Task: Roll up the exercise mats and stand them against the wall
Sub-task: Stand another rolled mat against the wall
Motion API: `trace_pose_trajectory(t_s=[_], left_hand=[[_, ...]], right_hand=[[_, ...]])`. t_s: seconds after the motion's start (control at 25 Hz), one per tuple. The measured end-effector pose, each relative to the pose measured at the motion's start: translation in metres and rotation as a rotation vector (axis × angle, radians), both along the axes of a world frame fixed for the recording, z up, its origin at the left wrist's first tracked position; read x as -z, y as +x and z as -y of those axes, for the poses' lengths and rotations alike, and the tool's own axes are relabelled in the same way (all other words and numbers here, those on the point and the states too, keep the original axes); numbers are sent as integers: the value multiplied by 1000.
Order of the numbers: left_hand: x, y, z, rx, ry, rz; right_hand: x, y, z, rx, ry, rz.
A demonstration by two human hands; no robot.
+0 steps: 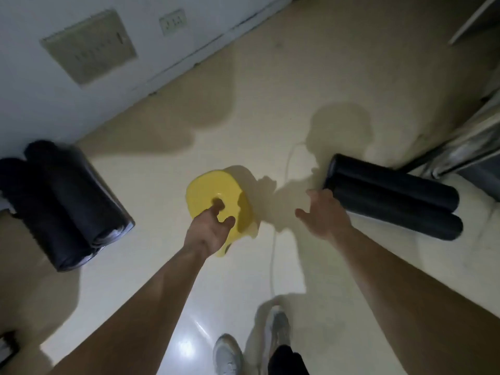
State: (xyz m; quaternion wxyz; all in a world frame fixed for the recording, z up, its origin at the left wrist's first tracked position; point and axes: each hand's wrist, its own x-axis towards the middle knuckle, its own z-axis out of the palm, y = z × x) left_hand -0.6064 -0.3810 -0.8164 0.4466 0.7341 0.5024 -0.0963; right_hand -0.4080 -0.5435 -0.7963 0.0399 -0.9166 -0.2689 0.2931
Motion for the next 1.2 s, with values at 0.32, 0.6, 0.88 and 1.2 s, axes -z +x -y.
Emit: trace_pose_trajectory(t_s=[0.32,0.6,0.88,1.2], left_hand=[[14,139,256,322,15,-63],[67,260,412,390,57,-135],[188,391,413,355,98,-159],[384,520,338,-41,364,-32]], right_hand=[[7,91,333,352,-50,-9],[69,204,524,510,-62,-70],[192,329,538,606,-10,-124],[399,477,514,752,162,-72]])
